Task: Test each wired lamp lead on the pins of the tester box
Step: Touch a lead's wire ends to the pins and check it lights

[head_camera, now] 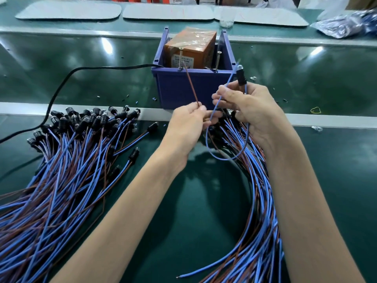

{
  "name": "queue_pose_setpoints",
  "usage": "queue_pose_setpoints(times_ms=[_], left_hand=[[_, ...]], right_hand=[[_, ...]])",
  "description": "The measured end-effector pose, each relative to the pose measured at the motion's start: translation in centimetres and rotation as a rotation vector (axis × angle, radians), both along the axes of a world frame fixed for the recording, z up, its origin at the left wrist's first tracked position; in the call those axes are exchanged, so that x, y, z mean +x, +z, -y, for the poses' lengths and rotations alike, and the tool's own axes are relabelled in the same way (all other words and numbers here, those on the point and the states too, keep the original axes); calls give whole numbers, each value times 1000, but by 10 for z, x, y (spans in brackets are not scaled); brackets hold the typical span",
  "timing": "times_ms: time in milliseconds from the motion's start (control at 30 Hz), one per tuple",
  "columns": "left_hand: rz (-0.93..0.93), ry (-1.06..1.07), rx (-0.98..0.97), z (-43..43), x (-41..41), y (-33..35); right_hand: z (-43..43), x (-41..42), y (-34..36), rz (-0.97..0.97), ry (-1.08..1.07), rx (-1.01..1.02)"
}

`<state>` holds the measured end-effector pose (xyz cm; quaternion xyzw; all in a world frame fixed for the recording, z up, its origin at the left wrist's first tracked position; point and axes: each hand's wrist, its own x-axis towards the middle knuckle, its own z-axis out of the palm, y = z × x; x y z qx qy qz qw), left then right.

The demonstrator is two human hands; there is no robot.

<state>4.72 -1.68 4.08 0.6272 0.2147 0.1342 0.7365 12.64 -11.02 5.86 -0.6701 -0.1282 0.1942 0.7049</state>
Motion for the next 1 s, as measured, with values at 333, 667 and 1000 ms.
queue_pose_setpoints(times_ms=[333, 667, 1000], left_hand=[[152, 364, 103, -28, -3, -5], [65, 406, 148, -45, -1, -7], [45, 392, 159, -47, -2, -5]], right_hand=[[0, 5, -4, 49, -140, 33], [-2, 9, -7, 99, -228, -14], [-6, 5, -8, 120, -227, 5]])
